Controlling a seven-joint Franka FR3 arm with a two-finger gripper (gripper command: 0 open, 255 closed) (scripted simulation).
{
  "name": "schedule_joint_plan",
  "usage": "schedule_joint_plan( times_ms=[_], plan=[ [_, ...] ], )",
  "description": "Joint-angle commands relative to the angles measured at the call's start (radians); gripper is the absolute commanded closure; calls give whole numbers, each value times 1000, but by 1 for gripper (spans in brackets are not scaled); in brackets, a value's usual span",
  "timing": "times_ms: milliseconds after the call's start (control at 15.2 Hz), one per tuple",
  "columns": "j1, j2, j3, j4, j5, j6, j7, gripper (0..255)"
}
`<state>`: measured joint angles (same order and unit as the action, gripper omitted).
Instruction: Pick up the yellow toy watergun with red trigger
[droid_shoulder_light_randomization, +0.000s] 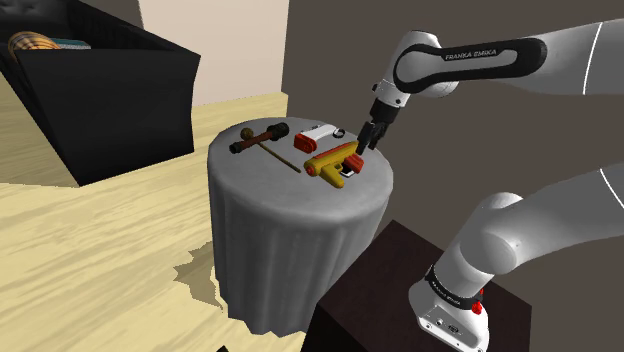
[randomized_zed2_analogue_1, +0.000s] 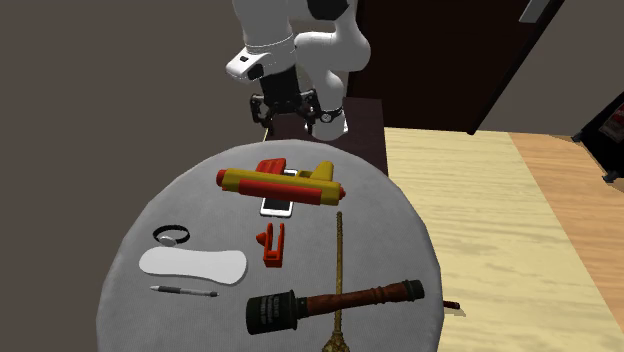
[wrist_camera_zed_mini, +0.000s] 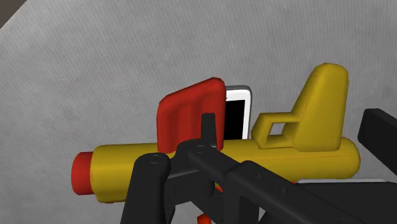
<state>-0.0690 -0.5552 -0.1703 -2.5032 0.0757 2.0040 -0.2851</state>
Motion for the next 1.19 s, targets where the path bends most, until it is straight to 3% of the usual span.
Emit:
schedule_joint_plan(
  times_ms=[0,330,924,990,1122],
  plan=[
    [-5,54,-23,-3,10,75,-18,0],
    [-10,199,-92,17,56,231,-87,0],
    [2,256,-105,-40,84,341,-123,0],
    [2,258,-105,-38,85,341,-124,255],
    [2,258,-105,-37,85,340,-123,255]
  ],
)
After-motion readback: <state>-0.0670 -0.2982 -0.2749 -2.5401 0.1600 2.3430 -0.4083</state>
